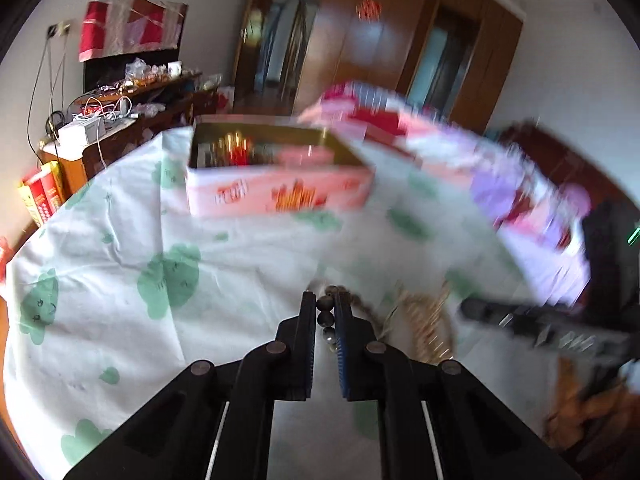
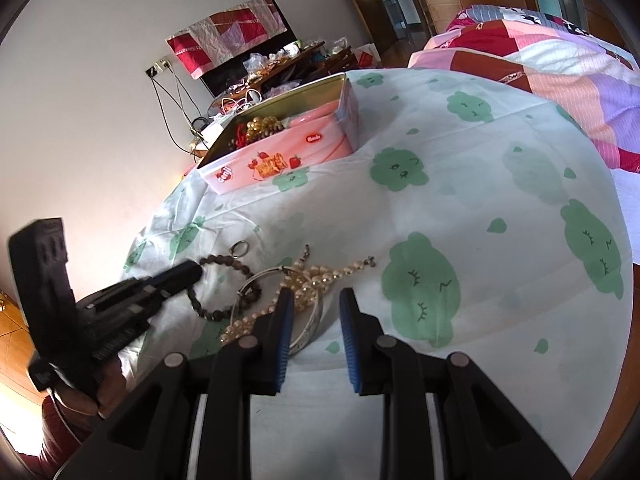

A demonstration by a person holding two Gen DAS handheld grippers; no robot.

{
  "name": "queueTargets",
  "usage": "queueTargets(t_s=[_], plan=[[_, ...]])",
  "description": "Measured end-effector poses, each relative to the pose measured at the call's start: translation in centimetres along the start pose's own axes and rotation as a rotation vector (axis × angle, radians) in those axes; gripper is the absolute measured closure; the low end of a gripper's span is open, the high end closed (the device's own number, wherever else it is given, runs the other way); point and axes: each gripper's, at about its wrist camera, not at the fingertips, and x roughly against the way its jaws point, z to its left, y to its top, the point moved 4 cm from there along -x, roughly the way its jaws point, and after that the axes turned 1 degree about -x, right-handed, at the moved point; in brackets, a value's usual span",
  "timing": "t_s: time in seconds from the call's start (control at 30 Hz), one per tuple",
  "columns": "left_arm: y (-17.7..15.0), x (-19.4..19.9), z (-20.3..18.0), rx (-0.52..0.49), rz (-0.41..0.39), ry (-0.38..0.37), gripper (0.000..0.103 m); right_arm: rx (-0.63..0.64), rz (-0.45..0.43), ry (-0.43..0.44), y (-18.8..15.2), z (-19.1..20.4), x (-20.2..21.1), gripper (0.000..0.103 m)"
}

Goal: Organize jewelry
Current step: 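Grasp the dark bead bracelet with the left gripper, then grasp the gold pearl strand with the right gripper while the left gripper lifts the bead bracelet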

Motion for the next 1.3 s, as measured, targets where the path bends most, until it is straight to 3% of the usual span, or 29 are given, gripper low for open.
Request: queueTargets(t_s=[0.13, 0.23, 0.47, 0.97, 1.2, 1.3], plan=[[1.8, 2.2, 0.3, 0.021, -0.104, -0.001, 0.095, -0.002, 0.003, 0.032, 0.1, 0.3, 0.2, 0.076], [2.5, 2.9, 0.6, 0.041, -0.132, -0.007, 0.095, 0.031, 0.021, 0.07, -0.1, 1.6, 0.1, 0.076], [1.7, 2.1, 0.5, 0.027, -0.099, 0.027, 0.095, 0.081, 0.107, 0.054, -1.1, 3.5, -2.6, 0.077], [1.3, 2.1, 1.2, 0.049, -0.083, 0.043, 0.095, 0.181, 0.155, -0.097, 0.0, 4.2, -4.4, 0.078], [1.1, 2.0, 1.5, 0.057, -0.075, 0.039, 0.095, 0.247, 0.143, -0.103, -0.5, 4.3, -4.0, 0.086], [1.1, 2.0, 1.5, 0.065, -0.077, 0.039, 0.095, 0.16, 0.121, 0.0, 0.1, 3.7, -3.3, 0.094]])
